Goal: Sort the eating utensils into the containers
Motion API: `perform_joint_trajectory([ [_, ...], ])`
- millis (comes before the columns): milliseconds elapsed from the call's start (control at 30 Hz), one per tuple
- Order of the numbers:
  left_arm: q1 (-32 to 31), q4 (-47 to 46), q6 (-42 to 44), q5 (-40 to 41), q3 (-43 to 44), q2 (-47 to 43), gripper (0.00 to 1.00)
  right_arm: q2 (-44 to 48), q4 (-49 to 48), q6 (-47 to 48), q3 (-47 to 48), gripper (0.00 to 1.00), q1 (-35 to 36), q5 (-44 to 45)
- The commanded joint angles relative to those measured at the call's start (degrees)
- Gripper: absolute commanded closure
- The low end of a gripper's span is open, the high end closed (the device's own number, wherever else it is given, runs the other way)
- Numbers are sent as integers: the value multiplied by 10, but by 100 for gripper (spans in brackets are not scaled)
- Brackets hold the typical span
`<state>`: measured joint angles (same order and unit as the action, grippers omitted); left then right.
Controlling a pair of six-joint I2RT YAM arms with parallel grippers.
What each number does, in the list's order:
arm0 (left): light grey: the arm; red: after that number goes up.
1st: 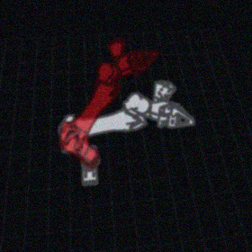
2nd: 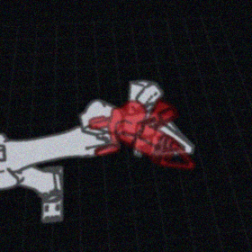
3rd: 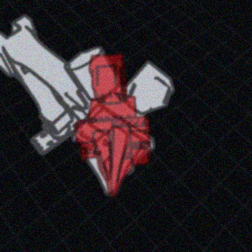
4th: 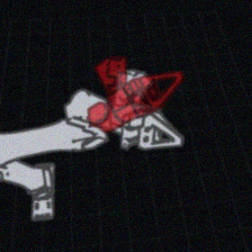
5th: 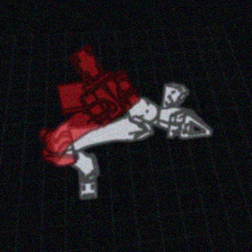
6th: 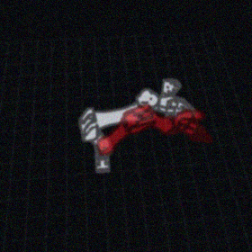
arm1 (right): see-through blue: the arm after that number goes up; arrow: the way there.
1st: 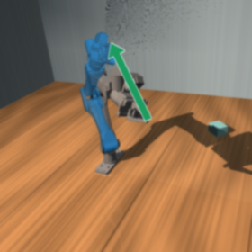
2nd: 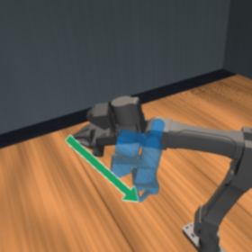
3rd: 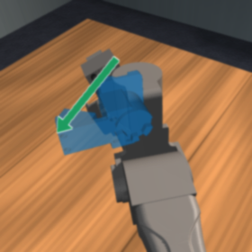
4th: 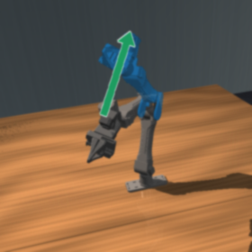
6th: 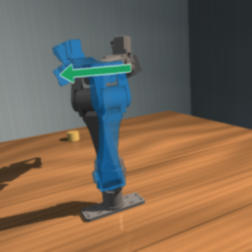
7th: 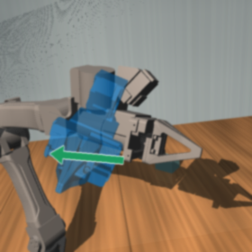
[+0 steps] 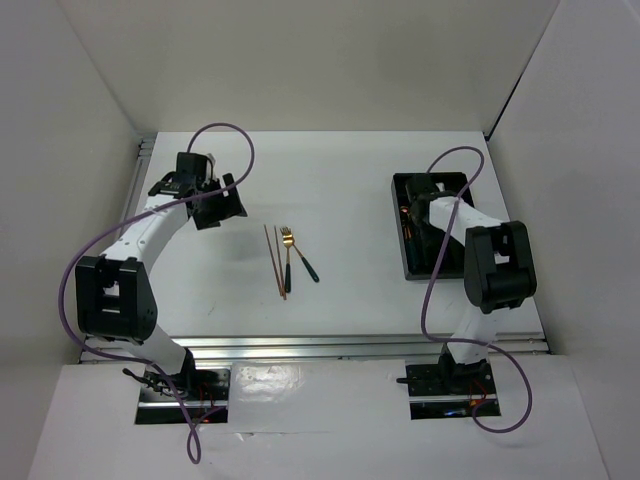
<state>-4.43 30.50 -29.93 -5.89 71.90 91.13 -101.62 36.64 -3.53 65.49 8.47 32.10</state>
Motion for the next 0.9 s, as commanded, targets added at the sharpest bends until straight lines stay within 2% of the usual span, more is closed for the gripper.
perform_joint_trajectory([
  [0, 6, -4, 14, -2, 23, 4, 11, 0, -3, -6, 2, 92, 1, -6],
  [200, 6, -4, 14, -7, 23, 4, 11, 0, -9, -6, -3, 92, 1, -12],
  [333, 6, -4, 14, -7, 23, 4, 11, -15, -9, -6, -3, 85, 1, -5],
  [367, 6, -4, 14, -7, 23, 4, 11, -20, -2, -11, 2, 76, 1, -5],
  [467, 6, -4, 14, -7, 23, 4, 11, -20, -2, -17, 2, 57, 1, 20],
  [633, 6, -4, 19, -19, 23, -1, 11, 7, 4, -22, 16, 42, 1, 25],
  [767, 6, -21, 25, -67, 16, -1, 11, 42, 11, -40, 50, 34, 1, 25],
  [867, 6, -40, 37, -97, 5, -11, 11, 84, 0, -50, 67, 31, 1, -10],
])
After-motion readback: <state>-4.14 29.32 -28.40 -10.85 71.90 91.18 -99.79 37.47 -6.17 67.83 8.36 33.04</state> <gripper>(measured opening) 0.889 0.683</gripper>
